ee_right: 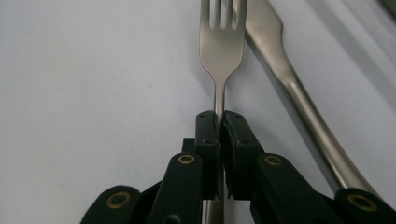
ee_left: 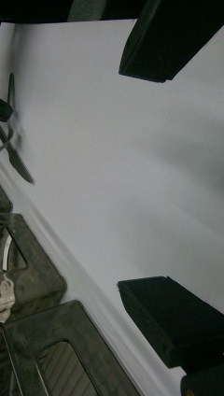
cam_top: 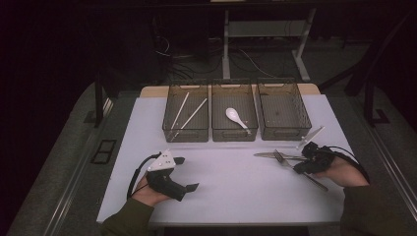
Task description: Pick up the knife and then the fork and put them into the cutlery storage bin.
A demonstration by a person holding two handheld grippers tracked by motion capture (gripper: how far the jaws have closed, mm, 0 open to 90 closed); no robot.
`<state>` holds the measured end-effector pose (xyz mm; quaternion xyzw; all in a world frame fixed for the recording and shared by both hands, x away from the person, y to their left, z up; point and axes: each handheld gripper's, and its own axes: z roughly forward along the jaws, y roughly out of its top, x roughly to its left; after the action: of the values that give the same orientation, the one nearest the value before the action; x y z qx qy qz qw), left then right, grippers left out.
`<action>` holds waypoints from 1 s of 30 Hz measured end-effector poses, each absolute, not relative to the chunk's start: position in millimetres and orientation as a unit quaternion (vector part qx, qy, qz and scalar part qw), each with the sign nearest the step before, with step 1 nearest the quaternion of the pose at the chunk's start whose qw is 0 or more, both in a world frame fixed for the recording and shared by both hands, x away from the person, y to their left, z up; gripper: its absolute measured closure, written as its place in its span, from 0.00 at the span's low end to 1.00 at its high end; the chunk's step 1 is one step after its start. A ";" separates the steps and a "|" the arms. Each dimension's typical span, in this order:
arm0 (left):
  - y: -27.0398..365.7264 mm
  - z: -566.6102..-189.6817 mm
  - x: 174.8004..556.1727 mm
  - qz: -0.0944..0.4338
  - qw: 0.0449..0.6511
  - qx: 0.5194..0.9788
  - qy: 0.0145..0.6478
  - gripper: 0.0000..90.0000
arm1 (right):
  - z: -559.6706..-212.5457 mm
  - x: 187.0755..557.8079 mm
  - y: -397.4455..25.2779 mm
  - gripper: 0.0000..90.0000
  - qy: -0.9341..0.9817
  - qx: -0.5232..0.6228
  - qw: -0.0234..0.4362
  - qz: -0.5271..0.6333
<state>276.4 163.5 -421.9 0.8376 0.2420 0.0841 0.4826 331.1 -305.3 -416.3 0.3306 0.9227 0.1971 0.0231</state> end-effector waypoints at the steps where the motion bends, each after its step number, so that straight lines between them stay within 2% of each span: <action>1: 164.5 -421.7 276.0 0.085 0.481 0.839 0.241 0.00 | -414.8 330.6 -306.1 0.94 0.920 0.333 0.021 0.207; 19: 164.1 -426.5 277.9 0.087 0.498 0.830 0.236 0.00 | -393.2 326.8 -319.3 0.94 0.864 0.368 0.059 0.338; 30: 164.0 -426.9 278.5 0.085 0.497 0.830 0.236 0.00 | -376.5 326.5 -329.2 0.94 0.816 0.392 0.112 0.410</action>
<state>278.5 164.0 -426.9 0.8305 0.2355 0.0854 0.4975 326.5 -329.2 -376.5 0.3918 0.8162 0.4096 0.1121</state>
